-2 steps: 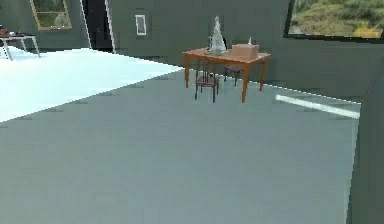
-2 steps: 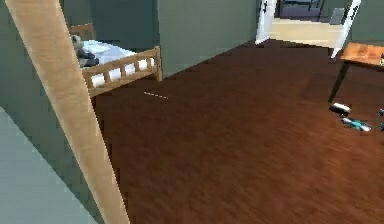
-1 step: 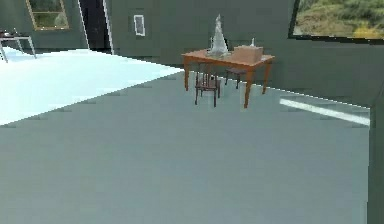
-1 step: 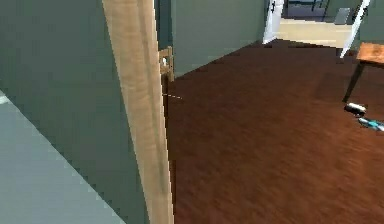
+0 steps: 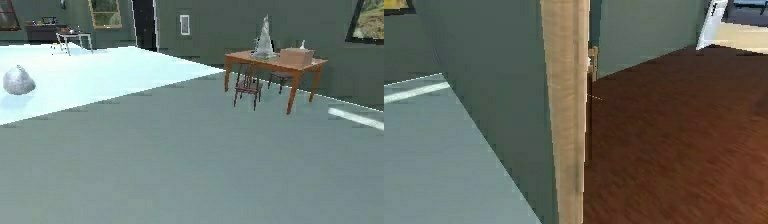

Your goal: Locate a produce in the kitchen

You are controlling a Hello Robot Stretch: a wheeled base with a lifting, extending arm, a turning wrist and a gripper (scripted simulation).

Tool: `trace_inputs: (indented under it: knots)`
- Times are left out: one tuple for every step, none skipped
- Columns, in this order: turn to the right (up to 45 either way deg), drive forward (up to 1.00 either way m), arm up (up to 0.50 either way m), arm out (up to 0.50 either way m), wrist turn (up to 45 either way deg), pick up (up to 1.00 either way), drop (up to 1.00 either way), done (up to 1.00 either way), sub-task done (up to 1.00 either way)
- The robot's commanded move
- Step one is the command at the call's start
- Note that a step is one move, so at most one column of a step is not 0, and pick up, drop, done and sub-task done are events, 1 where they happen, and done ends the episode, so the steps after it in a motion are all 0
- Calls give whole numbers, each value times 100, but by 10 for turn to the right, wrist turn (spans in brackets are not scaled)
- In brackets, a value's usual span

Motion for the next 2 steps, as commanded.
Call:
trace_inputs:
  knots:
    - [0, 30, 0, 0, 0, 0, 0, 0, 0]
    - [-330, 0, 0, 0, 0, 0, 0, 0, 0]
